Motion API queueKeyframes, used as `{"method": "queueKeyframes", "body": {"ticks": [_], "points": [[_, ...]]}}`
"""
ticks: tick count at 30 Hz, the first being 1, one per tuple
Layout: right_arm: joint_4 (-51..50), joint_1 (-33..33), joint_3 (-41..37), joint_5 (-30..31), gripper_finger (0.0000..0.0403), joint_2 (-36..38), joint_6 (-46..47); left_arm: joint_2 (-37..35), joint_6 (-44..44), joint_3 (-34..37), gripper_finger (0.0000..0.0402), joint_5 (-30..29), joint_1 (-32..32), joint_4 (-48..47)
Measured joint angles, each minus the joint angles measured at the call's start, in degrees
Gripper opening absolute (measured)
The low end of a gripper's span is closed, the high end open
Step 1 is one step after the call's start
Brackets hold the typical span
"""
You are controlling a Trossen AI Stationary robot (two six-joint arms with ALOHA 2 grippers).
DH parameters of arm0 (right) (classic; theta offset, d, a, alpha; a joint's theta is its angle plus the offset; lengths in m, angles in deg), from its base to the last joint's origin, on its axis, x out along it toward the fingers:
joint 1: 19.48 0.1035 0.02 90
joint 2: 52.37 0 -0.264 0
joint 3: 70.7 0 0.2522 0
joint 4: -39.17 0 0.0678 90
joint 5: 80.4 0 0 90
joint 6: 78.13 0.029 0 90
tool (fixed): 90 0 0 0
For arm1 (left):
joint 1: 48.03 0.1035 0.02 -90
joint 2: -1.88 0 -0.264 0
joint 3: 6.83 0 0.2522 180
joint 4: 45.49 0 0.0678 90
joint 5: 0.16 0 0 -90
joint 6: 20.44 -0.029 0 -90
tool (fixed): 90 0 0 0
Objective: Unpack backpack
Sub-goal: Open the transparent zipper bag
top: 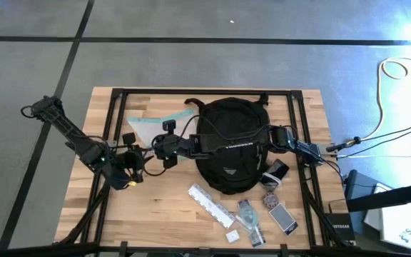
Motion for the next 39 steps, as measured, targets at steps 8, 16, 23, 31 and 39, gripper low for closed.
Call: {"method": "queueKeyframes", "body": {"ticks": [8,16,23,31,39], "points": [[-0.09,0.00,-0.04,-0.74,0.0000,0.00,0.00,1.53,0.00,0.00,0.0271,-2.54,5.88,-0.17],[-0.30,0.02,-0.08,-0.74,0.0000,-0.07,-0.04,7.09,-0.66,0.00,0.0298,-3.71,9.93,-0.34],[-1.41,0.20,-0.09,-2.24,0.0000,-0.07,-0.31,8.20,-0.46,0.00,0.0261,-7.21,12.92,-0.74],[-0.87,1.07,-0.09,-2.97,0.0000,-0.07,-3.45,8.20,-1.52,0.00,0.0211,-4.10,15.40,-0.77],[-0.87,1.08,-0.09,-2.96,0.0000,-0.07,-2.26,8.23,-3.24,0.00,0.0070,-1.67,15.40,-0.74]]}}
